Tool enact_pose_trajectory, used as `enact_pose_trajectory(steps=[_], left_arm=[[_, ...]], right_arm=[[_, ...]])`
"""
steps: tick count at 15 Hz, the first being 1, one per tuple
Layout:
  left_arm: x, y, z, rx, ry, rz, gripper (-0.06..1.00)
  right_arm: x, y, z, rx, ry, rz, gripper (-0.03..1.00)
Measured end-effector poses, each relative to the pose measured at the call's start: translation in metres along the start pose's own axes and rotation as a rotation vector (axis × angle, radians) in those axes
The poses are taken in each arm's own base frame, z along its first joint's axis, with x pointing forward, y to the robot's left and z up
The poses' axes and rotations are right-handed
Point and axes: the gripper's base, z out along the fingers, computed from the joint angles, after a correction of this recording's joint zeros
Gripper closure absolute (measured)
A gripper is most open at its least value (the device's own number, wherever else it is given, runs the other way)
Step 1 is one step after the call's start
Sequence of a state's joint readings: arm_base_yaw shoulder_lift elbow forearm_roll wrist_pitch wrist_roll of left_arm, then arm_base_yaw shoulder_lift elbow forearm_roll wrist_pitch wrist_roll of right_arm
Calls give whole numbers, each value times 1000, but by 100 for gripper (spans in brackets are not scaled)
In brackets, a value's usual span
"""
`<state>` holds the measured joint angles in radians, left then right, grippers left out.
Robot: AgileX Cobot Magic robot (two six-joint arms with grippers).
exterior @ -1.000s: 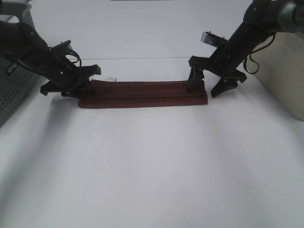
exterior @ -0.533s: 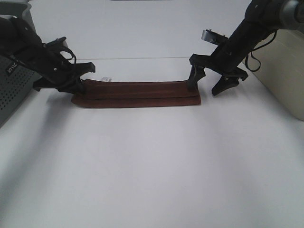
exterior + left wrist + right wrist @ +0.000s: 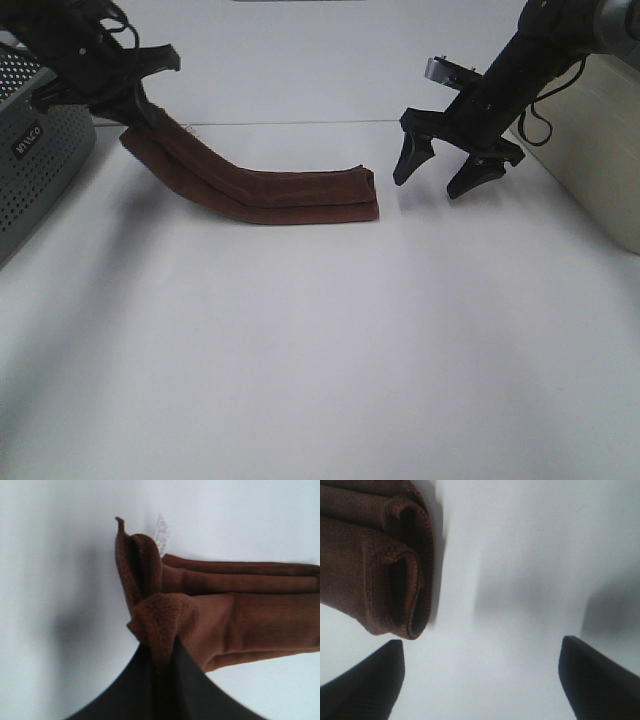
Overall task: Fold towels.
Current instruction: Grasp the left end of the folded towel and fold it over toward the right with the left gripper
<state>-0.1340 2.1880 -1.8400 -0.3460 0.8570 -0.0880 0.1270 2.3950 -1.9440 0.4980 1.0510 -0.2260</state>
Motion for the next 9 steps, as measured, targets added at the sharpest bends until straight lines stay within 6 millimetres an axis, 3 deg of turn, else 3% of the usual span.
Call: enact_pose_trajectory(steps=[4,9], left_arm=[[7,-82,-3,143,-28,76,90],[30,-120,68,222,59,-24,90]], right_arm=[[2,1,0,-6,27,0,18],[6,1,0,-14,62,0,18]])
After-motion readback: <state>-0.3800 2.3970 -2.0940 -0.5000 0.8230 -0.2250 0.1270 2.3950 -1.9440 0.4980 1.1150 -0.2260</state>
